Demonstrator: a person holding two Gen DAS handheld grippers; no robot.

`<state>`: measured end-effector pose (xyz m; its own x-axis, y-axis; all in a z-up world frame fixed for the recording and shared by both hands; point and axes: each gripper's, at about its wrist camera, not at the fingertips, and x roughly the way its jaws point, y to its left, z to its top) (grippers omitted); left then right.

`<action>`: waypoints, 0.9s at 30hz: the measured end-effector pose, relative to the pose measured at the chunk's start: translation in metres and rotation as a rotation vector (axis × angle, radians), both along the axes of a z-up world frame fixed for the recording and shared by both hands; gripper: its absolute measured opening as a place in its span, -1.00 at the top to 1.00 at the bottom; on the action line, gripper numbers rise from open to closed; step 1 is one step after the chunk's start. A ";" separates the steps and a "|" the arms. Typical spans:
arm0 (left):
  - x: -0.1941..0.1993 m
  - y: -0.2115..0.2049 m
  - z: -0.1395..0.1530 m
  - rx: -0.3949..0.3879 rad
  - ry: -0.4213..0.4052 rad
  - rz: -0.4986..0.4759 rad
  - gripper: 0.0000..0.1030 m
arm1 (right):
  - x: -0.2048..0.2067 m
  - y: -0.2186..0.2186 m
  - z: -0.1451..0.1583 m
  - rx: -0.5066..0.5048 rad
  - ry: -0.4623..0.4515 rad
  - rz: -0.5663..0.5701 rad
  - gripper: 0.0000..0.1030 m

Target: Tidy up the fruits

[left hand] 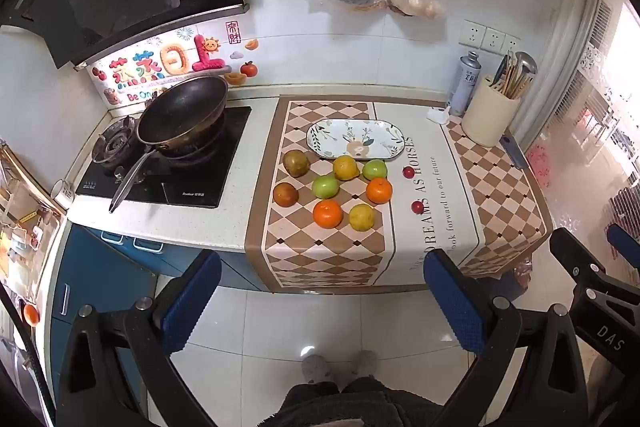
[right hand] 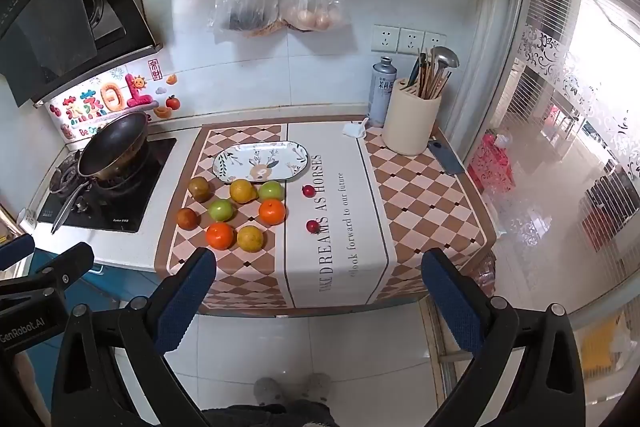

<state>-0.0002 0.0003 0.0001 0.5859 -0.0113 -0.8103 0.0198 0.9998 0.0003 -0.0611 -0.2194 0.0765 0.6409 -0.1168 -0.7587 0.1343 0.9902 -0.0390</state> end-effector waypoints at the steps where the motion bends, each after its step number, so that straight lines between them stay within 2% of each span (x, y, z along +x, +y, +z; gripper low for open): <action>1: 0.000 0.000 0.000 0.000 0.004 0.000 -1.00 | 0.000 0.000 0.000 -0.004 0.001 -0.001 -1.00; 16: 0.002 -0.002 -0.001 0.000 0.000 -0.001 -1.00 | -0.002 -0.005 -0.001 0.001 -0.002 0.001 -1.00; 27: 0.005 -0.004 0.010 -0.007 -0.007 0.003 -1.00 | -0.008 0.000 0.006 0.007 -0.008 0.001 -1.00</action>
<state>0.0052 -0.0037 0.0099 0.5917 -0.0150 -0.8060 0.0164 0.9998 -0.0066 -0.0688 -0.2193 0.0822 0.6467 -0.1108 -0.7546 0.1332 0.9906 -0.0313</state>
